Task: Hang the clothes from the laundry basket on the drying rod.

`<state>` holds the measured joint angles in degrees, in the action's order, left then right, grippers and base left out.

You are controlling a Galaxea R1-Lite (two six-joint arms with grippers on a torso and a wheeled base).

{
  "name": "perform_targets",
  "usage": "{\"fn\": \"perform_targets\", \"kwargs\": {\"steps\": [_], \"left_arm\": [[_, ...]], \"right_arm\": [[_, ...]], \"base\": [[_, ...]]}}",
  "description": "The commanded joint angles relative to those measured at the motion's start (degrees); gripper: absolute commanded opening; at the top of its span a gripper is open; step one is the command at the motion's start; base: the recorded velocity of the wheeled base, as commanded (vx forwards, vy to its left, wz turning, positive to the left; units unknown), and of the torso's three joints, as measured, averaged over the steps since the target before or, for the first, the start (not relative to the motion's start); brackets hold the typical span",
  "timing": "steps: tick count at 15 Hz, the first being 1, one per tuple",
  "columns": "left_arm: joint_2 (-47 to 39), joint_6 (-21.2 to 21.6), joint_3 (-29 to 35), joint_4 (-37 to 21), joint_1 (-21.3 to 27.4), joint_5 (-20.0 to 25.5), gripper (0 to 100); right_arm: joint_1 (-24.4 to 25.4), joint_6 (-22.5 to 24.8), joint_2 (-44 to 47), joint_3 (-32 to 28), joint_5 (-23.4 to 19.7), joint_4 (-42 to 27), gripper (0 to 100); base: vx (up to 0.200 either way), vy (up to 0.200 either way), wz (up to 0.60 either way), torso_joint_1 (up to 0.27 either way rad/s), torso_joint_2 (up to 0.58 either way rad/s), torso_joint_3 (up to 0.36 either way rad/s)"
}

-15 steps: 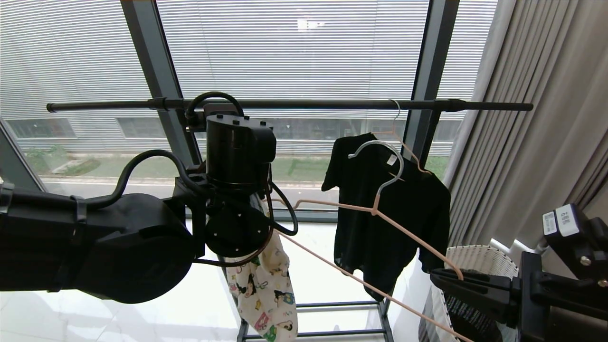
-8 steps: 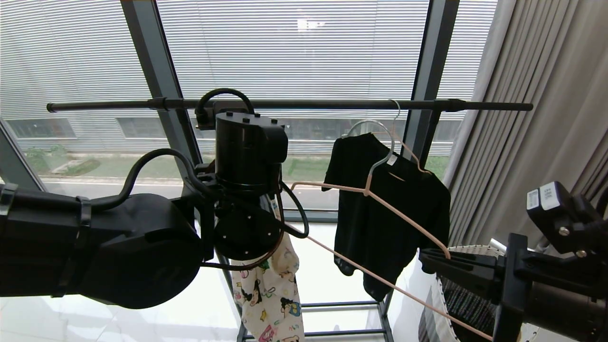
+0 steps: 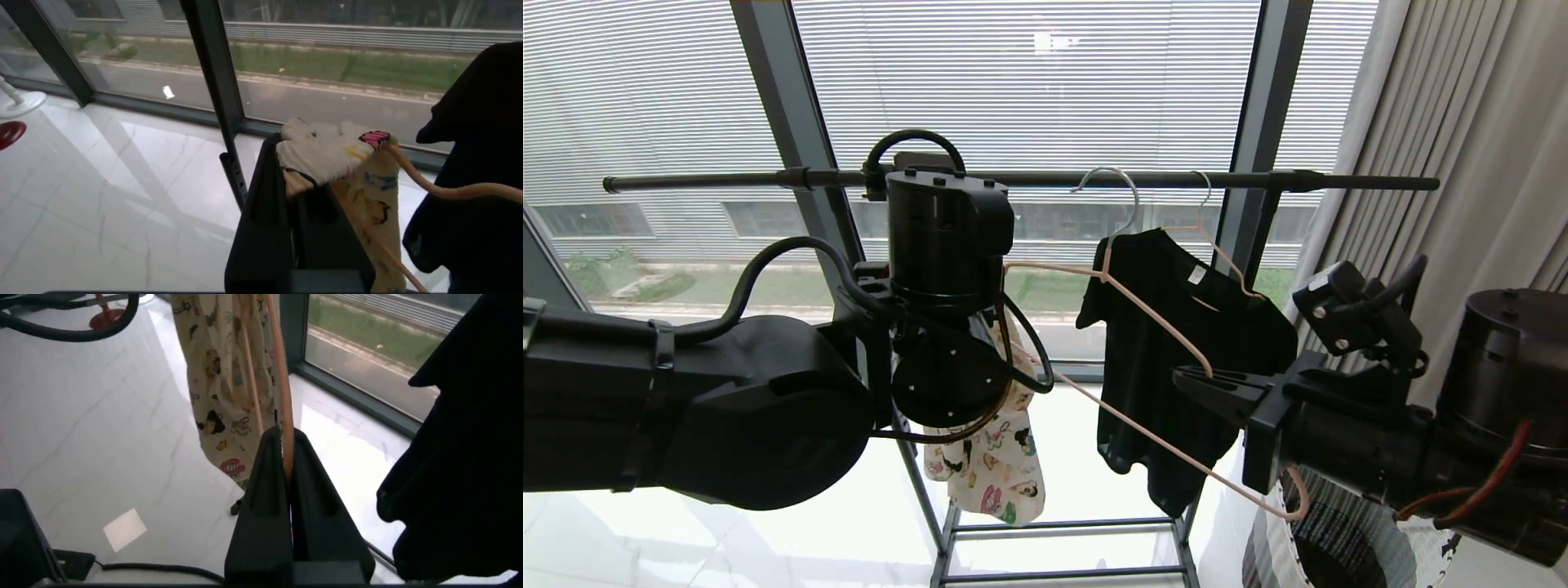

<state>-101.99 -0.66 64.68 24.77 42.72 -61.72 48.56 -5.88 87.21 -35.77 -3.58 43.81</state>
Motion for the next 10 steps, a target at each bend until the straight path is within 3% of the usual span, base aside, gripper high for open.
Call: {"fn": "perform_targets", "kwargs": {"steps": [1, 6, 8, 10], "left_arm": [[-0.1, 0.1, 0.3, 0.0, 0.2, 0.0, 0], [0.5, 3.6, -0.2, 0.1, 0.3, 1.1, 0], [1.3, 4.8, -0.9, 0.1, 0.3, 5.5, 0], [3.4, 9.4, -3.6, 0.2, -1.1, 11.1, 0]], "right_arm": [[0.4, 0.1, 5.1, -3.4, 0.0, 0.0, 0], [1.2, 1.3, 9.9, -7.3, -0.2, 0.0, 0], [1.2, 3.2, 10.7, -6.5, -0.3, 0.0, 0], [1.1, 3.5, 10.6, -4.7, -0.3, 0.0, 0]], "base": [[0.000, 0.000, 0.00, 0.000, 0.00, 0.000], [0.000, 0.000, 0.00, 0.000, 0.00, 0.000], [0.000, 0.000, 0.00, 0.000, 0.00, 0.000], [0.000, 0.000, 0.00, 0.000, 0.00, 0.000]]}}
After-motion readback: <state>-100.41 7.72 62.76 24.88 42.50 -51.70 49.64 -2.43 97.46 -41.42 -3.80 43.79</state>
